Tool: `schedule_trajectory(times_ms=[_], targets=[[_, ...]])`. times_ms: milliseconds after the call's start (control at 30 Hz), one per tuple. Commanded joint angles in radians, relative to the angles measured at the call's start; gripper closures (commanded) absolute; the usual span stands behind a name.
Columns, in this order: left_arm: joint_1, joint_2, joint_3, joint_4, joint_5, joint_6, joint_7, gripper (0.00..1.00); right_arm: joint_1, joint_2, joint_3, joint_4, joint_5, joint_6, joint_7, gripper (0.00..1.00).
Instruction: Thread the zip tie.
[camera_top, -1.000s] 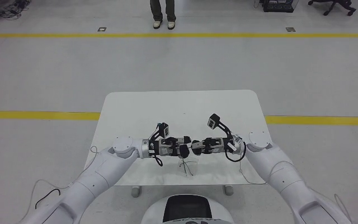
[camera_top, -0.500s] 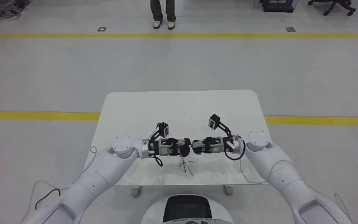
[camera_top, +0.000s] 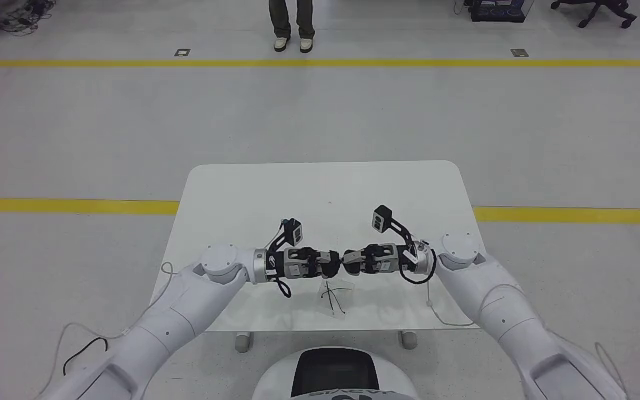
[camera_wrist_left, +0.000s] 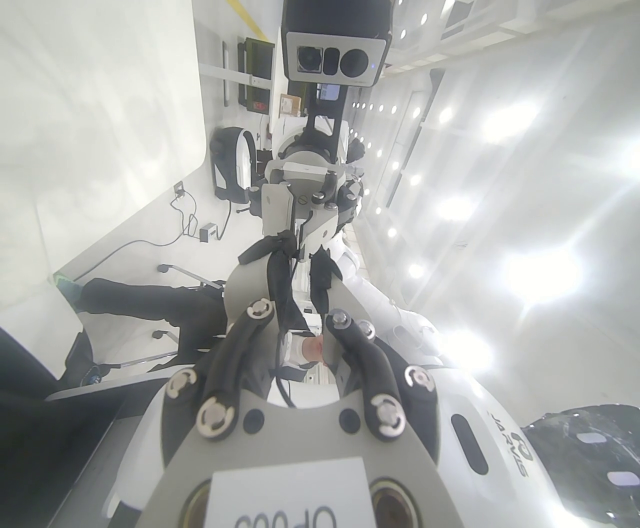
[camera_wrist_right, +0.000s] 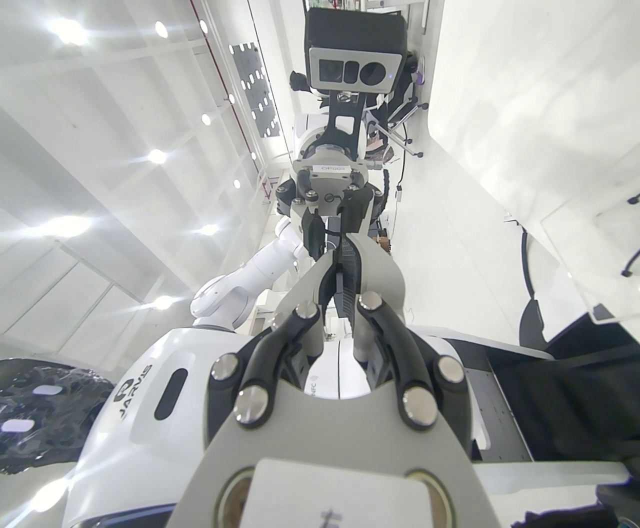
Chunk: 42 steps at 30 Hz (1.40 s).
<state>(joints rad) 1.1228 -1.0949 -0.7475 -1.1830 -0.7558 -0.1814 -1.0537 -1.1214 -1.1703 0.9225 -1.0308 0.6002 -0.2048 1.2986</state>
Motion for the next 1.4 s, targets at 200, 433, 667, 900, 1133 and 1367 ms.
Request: schedule_trajectory(times_ms=[200, 433, 667, 900, 1133, 1367], targets=[[0.000, -0.003, 0.000, 0.004, 0.001, 0.004, 0.000, 0.91, 0.001, -0.002, 0.002, 0.005, 0.008, -0.010, 0.009, 1.00], [0.001, -0.004, -0.001, 0.006, -0.001, 0.003, -0.001, 0.93, 0.002, -0.003, 0.003, 0.007, 0.002, -0.009, 0.002, 1.00], [0.000, -0.006, -0.003, 0.008, 0.001, 0.005, -0.002, 0.93, -0.002, -0.003, 0.007, 0.002, -0.003, -0.011, -0.011, 1.00], [0.000, -0.007, -0.005, 0.008, 0.002, 0.005, -0.002, 0.92, -0.001, -0.004, 0.008, 0.002, -0.004, -0.008, -0.003, 1.00], [0.000, -0.008, -0.007, 0.008, 0.005, 0.007, -0.004, 0.94, 0.001, -0.006, 0.005, 0.004, -0.009, -0.004, -0.002, 1.00], [0.001, -0.009, -0.007, 0.008, 0.007, 0.010, -0.005, 0.94, 0.002, -0.007, 0.005, 0.006, -0.009, -0.005, -0.002, 1.00]])
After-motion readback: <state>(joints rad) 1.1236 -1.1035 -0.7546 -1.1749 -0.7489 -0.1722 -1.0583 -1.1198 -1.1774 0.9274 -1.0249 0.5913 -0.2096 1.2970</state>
